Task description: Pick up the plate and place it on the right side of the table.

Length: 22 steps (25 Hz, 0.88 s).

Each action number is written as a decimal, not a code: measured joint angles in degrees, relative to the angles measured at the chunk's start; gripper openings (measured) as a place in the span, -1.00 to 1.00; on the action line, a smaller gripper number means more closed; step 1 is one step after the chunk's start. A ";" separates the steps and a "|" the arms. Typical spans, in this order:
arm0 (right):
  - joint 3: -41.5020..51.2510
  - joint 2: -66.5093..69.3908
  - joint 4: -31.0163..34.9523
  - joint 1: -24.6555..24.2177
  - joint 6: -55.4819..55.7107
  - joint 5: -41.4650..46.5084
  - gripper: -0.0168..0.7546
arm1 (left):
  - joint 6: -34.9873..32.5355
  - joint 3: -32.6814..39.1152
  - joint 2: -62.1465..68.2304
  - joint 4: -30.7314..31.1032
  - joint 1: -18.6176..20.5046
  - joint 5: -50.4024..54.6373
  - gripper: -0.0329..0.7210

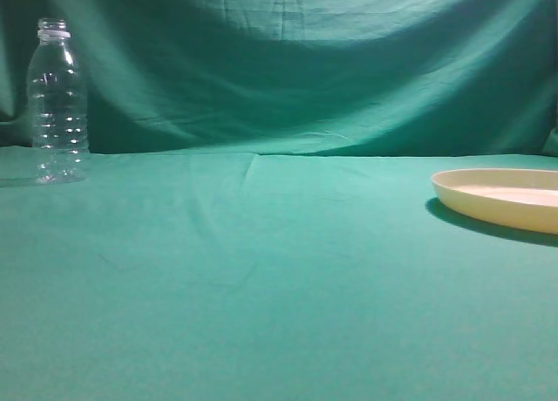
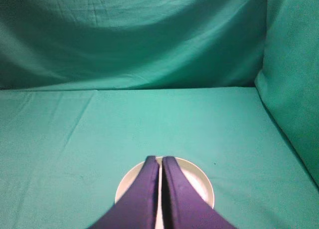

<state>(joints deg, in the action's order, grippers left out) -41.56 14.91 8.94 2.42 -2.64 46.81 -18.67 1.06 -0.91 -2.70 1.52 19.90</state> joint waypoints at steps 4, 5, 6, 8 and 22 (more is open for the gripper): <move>1.25 -6.25 1.87 0.00 -1.30 0.57 -0.96 | 0.00 0.00 0.00 0.00 0.00 0.00 -0.91; 1.25 -7.62 2.00 0.00 -1.39 1.12 -0.96 | 0.00 0.00 0.00 0.00 0.00 0.00 -0.91; 1.25 -8.67 2.10 0.00 -1.39 1.93 -0.96 | 0.00 0.00 0.00 0.00 0.00 0.00 -0.91; 1.25 -10.32 2.10 0.00 -1.50 3.13 -0.96 | 0.00 0.00 0.00 0.00 0.00 0.00 -0.91; 19.66 -13.21 -2.48 0.00 -1.58 -17.61 -0.96 | 0.00 0.00 0.00 0.00 0.00 0.00 -0.91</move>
<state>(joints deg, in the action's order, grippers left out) -21.90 1.70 6.46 2.42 -4.22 29.20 -18.67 1.06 -0.91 -2.70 1.52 19.90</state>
